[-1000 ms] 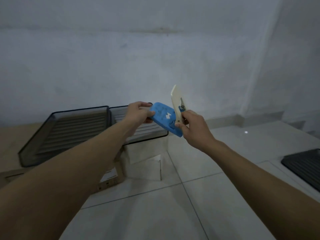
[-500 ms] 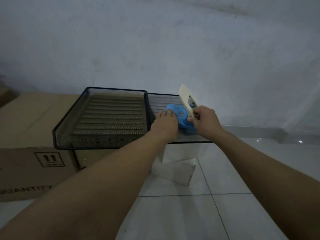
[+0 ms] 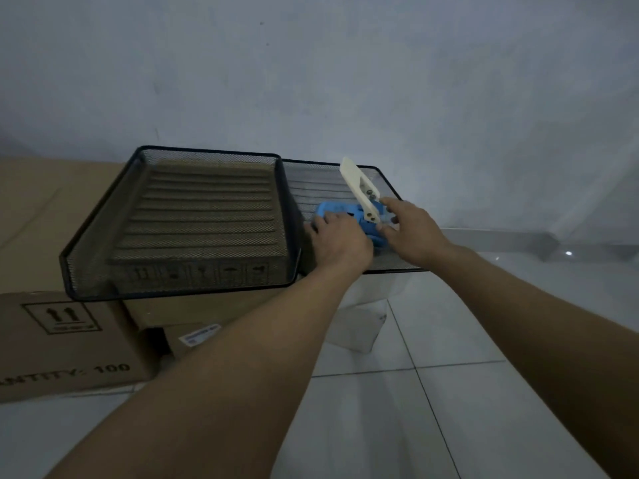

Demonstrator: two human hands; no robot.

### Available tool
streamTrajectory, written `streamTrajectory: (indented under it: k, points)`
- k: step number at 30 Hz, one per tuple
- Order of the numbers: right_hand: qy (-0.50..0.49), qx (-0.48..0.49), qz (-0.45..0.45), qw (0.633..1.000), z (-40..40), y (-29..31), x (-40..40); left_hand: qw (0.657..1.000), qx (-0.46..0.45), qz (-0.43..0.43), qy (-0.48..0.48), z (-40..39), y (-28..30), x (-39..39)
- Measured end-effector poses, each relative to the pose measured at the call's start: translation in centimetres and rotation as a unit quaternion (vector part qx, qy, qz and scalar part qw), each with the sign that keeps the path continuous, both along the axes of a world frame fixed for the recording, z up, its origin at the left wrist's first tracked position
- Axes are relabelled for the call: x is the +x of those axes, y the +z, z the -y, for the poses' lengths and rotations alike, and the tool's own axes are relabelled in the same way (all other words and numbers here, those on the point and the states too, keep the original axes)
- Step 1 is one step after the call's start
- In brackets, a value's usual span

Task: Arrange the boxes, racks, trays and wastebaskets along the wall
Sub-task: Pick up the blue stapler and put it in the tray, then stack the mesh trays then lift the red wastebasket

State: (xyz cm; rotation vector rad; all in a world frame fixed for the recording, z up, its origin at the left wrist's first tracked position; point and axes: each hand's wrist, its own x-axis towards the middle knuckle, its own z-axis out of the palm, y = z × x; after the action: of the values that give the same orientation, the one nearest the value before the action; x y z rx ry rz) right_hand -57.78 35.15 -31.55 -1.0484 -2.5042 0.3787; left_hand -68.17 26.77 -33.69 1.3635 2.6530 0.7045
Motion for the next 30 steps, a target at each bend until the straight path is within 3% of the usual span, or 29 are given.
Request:
streamTrajectory:
  k: [5, 9, 17, 21, 25, 30]
  points:
    - [0.004, 0.072, -0.015, 0.997, 0.3, 1.2, 3.9, 0.977, 0.205, -0.012, 0.052, 0.2, 2.2, 0.6]
    - [0.017, 0.124, 0.002, 0.992, -0.3, 2.6, 8.6, 0.958, 0.278, -0.067, -0.014, 0.0, 3.5, 3.1]
    - [-0.036, 0.129, 0.011, 0.991, -2.9, 1.9, 22.0, 0.95, 0.217, -0.153, -0.162, -4.9, 3.6, 13.9]
    - [-0.081, 0.11, 0.032, 0.99, -5.1, 1.3, 30.0, 0.947, 0.201, -0.149, -0.202, -8.2, 3.8, 21.6]
    - [-0.164, 0.082, 0.042, 0.982, -8.2, -0.2, 39.4, 0.934, 0.175, -0.165, -0.263, -12.0, 2.5, 29.8]
    - [-0.281, -0.008, 0.034, 0.959, -10.1, -5.0, 52.1, 0.931, 0.134, -0.127, -0.316, -16.0, -2.0, 40.2]
